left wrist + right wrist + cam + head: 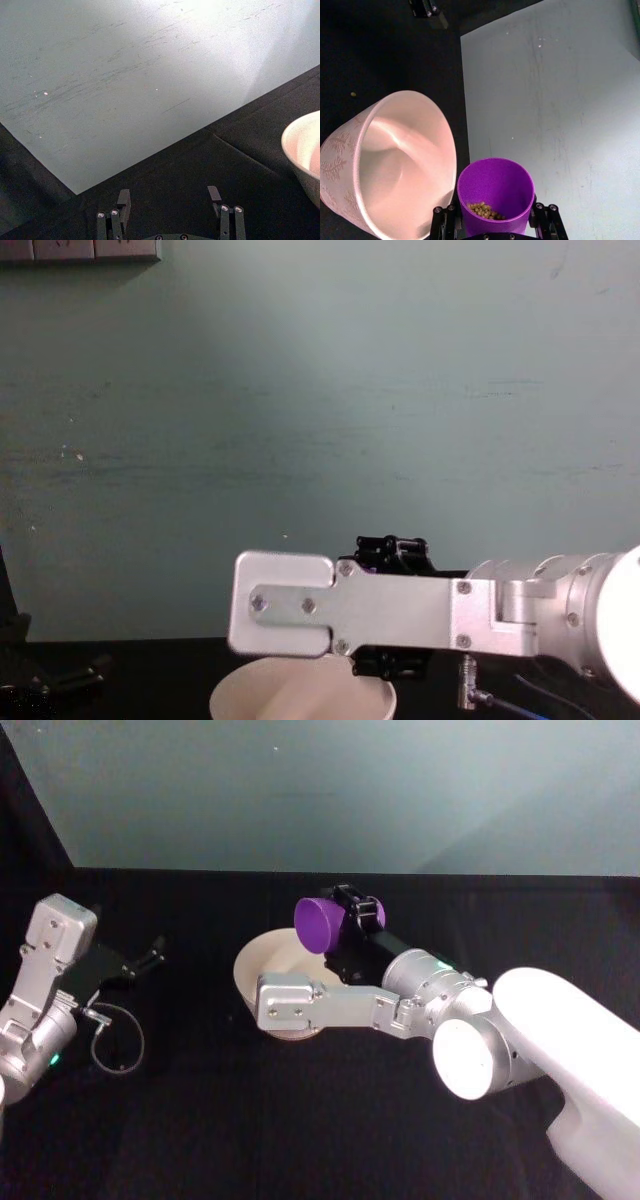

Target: Pick up the cup and pour the mung beans from the cup into the bowl.

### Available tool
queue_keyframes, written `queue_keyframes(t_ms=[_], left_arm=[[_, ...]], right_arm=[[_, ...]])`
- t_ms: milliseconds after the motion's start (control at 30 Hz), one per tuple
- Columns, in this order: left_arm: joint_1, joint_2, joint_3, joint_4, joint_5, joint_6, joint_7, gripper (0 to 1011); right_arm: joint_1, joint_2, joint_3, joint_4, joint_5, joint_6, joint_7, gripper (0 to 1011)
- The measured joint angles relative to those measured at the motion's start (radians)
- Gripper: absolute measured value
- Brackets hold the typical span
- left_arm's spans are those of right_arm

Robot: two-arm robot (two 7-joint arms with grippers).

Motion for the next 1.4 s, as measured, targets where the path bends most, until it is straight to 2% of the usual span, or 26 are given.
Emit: queue_keyframes(t_ms=[200, 533, 800, 1167, 1400], left_arm=[[0.000, 0.000, 0.000, 0.000, 0.000, 0.000, 0.000, 1000], [0.000, 0.000, 0.000, 0.000, 0.000, 0.000, 0.000, 1000], [0.000, 0.000, 0.000, 0.000, 0.000, 0.000, 0.000, 1000], [0.000, 0.000, 0.000, 0.000, 0.000, 0.000, 0.000, 1000], [0.000, 0.000, 0.000, 0.000, 0.000, 0.000, 0.000, 1000]], right_arm=[[0.009, -0.009, -0.019, 0.015, -0.057, 0.003, 0.009, 718], [0.024, -0.016, -0.057, 0.027, -0.175, 0.019, 0.023, 718], [0.022, -0.022, -0.059, 0.029, -0.216, 0.017, 0.030, 718], [0.022, -0.027, -0.076, 0.032, -0.302, 0.014, 0.044, 718], [0.017, -0.033, -0.075, 0.033, -0.328, 0.009, 0.051, 718]])
